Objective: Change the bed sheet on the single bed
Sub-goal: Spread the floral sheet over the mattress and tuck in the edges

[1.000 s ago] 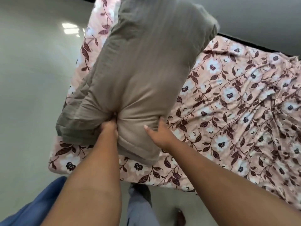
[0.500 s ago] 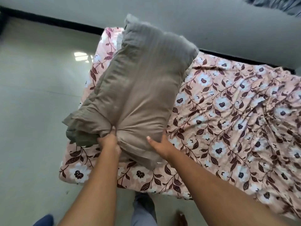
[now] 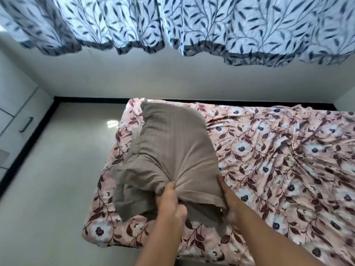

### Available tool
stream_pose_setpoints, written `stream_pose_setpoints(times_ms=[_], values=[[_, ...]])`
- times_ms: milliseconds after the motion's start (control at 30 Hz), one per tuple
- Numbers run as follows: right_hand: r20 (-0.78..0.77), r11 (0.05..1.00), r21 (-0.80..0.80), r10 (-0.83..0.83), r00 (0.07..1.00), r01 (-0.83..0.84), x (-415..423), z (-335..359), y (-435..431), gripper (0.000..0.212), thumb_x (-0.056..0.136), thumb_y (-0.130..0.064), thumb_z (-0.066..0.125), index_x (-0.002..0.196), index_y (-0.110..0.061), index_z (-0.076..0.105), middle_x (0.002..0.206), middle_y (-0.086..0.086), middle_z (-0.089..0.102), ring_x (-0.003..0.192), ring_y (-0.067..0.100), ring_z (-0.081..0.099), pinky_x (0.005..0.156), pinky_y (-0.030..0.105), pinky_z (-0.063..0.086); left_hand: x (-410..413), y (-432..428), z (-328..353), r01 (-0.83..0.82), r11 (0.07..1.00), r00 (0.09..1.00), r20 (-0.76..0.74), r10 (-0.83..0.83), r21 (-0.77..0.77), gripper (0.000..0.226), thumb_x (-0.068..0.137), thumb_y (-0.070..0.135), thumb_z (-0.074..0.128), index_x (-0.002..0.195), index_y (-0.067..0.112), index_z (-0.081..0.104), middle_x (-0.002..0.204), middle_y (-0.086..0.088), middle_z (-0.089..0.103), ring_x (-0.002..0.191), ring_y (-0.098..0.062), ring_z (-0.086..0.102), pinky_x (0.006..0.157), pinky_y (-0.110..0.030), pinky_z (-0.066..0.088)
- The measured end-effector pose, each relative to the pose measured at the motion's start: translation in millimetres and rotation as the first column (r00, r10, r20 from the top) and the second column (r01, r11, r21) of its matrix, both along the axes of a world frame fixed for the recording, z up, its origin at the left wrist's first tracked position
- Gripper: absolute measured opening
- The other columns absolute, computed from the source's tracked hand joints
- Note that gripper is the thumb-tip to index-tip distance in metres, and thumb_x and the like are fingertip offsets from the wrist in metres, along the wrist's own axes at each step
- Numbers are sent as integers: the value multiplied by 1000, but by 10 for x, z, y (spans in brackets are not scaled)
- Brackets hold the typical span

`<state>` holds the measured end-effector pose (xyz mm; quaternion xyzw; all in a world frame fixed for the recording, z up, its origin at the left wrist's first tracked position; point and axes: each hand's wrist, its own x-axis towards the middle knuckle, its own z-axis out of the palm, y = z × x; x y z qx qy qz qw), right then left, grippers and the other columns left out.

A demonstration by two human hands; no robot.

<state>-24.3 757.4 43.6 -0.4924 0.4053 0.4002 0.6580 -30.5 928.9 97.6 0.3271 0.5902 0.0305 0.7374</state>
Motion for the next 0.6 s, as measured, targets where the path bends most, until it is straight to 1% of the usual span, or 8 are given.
stream_pose_setpoints(times_ms=[100, 200, 267, 333, 400, 467, 533, 600], values=[[-40, 995, 87, 52, 998, -49, -178, 91, -610, 92, 63, -81, 76, 119, -8, 73, 117, 26, 71, 106, 47, 69, 96, 62, 53, -326, -468, 54, 12, 998, 1000, 1, -12, -58, 43, 78, 12, 76, 118, 3, 63, 109, -21, 70, 96, -36, 68, 74, -42, 58], [22, 991, 52, 125, 992, -126, -149, 188, -1026, 84, 66, -64, 86, 127, -9, 67, 115, 26, 72, 104, 46, 70, 93, 61, 54, -551, -747, -353, 44, 991, 999, 6, -43, -126, 76, 52, 31, 87, 122, 9, 66, 109, -19, 73, 97, -39, 71, 82, -56, 59], [141, 986, -43, 168, 976, -164, -25, 337, -1221, 76, 72, -57, 84, 127, -9, 66, 109, 21, 75, 97, 39, 74, 92, 57, 57, -661, -933, -110, 73, 986, 997, 2, -74, -150, 50, 77, 28, 80, 119, 6, 66, 104, -19, 73, 94, -36, 69, 75, -48, 61], [263, 975, -143, 205, 943, -172, 116, 482, -1264, 81, 68, -57, 84, 131, -11, 63, 108, 16, 76, 94, 34, 75, 88, 51, 60, -767, -1042, 82, 40, 982, 999, 9, -39, -182, 25, 98, 24, 61, 117, 8, 64, 95, -16, 69, 82, -29, 64, 54, -35, 59], [381, 964, -205, 236, 894, -167, 222, 650, -1265, 80, 68, -56, 82, 133, -14, 61, 114, 11, 73, 95, 30, 74, 83, 43, 61, -932, -1125, 142, 50, 973, 998, -31, -58, -226, 28, 98, 32, 62, 118, 13, 62, 88, -10, 63, 70, -21, 56, 47, -28, 54], [460, 962, -214, 251, 852, -168, 268, 845, -1178, 68, 73, -50, 81, 128, -15, 64, 113, 8, 73, 96, 26, 72, 86, 40, 60, -1124, -1165, 191, 96, 966, 992, -62, -114, -239, 43, 87, 50, 69, 109, 13, 62, 81, -9, 58, 64, -19, 52, 54, -31, 53], [515, 970, -180, 236, 824, -165, 310, 980, -1063, 53, 77, -42, 81, 122, -15, 69, 108, 5, 76, 96, 24, 73, 89, 42, 60, -1302, -1112, 273, 103, 980, 982, -137, -127, -172, 62, 79, 66, 65, 103, 9, 62, 71, -9, 60, 56, -22, 57, 53, -31, 53], [572, 968, -167, 249, 781, -186, 368, 1115, -983, 42, 80, -35, 79, 117, -16, 72, 105, 2, 77, 95, 21, 74, 90, 38, 60, -1430, -1006, 288, 120, 989, 974, -184, -134, -85, 71, 84, 72, 55, 107, 6, 64, 66, -11, 63, 52, -25, 59, 55, -28, 50]])
